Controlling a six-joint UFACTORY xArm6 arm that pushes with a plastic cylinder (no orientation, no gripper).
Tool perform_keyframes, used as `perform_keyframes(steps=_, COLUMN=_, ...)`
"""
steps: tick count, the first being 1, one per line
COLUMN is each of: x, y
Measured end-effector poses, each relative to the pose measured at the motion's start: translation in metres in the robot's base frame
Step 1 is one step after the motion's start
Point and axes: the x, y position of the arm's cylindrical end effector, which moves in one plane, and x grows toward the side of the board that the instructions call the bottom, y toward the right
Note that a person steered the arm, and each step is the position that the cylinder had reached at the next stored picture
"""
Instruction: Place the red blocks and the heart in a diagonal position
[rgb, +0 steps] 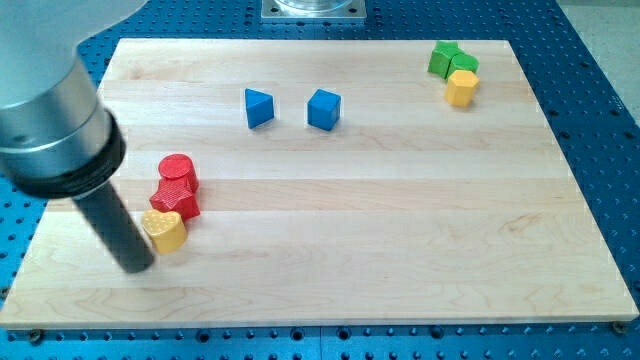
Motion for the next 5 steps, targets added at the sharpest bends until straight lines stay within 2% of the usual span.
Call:
perform_keyframes(steps=1, x=-0.022, y=0.048)
perform_keyframes(steps=2, x=-0.017, y=0.057)
perform_keyframes(steps=4, x=-0.019, y=0.049)
perform_keyframes(steps=5, x=-0.019, y=0.019)
